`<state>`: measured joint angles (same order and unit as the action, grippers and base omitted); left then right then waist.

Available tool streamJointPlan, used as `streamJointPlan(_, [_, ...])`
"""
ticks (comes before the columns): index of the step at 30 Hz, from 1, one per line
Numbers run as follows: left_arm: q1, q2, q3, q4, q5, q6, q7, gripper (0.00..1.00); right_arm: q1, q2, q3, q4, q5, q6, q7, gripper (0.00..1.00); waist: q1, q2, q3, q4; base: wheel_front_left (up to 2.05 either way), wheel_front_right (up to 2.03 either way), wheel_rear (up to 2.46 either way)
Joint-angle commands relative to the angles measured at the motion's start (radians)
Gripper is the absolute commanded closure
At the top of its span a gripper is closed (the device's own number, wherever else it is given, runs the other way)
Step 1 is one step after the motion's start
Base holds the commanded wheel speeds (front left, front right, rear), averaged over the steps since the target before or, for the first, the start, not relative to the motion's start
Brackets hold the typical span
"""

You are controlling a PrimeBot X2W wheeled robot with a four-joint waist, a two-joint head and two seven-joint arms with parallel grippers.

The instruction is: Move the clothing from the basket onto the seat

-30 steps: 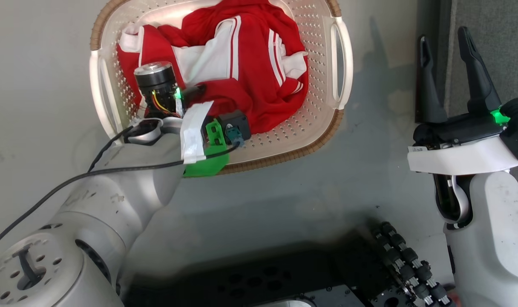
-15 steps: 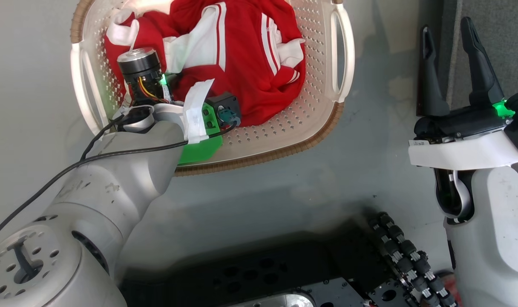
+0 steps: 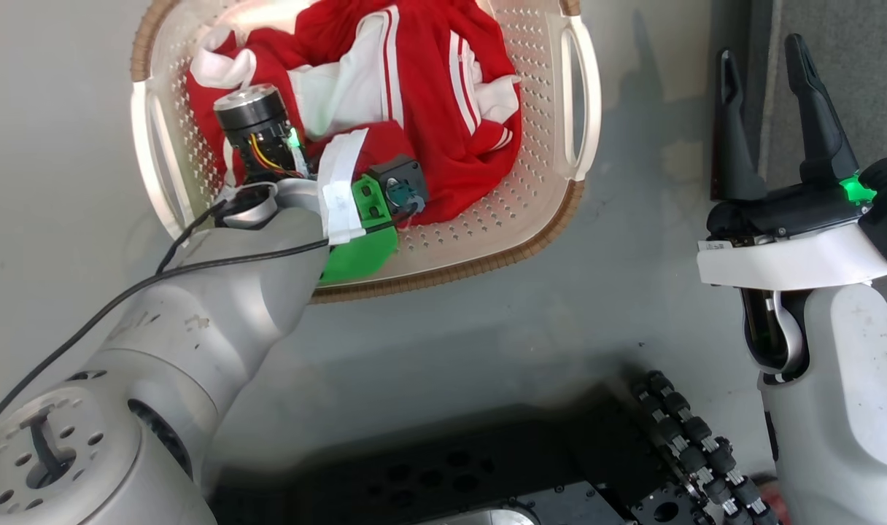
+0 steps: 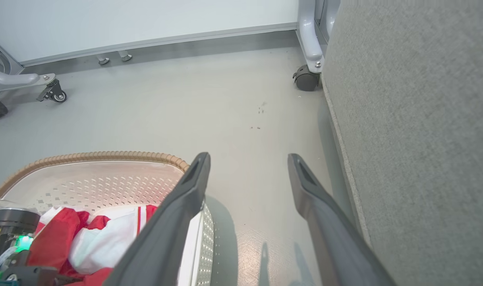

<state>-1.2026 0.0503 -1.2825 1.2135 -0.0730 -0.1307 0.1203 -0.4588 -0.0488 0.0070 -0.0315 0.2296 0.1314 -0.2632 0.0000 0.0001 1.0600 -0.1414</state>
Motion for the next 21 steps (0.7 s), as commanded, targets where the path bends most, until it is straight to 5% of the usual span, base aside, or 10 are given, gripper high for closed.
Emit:
streamJointPlan(1, [0.019, 0.002, 0.002, -0.015, -0.017, 0.0, -0.012, 1.0, -0.002, -0.003, 0.001, 0.003, -0.006, -0.001, -0.002, 0.0, 0.0, -0.0001, -0.04, 0.008, 0.0, 0.0, 0.0])
streamJointPlan(21, [0.218, 0.012, 0.024, -0.109, -0.34, 0.0, -0.33, 1.0, 0.183, -0.003, 0.027, 0.093, -0.059, -0.001, -0.002, 0.0, 0.0, -0.0001, -0.526, 0.064, 0.0, 0.0, 0.0])
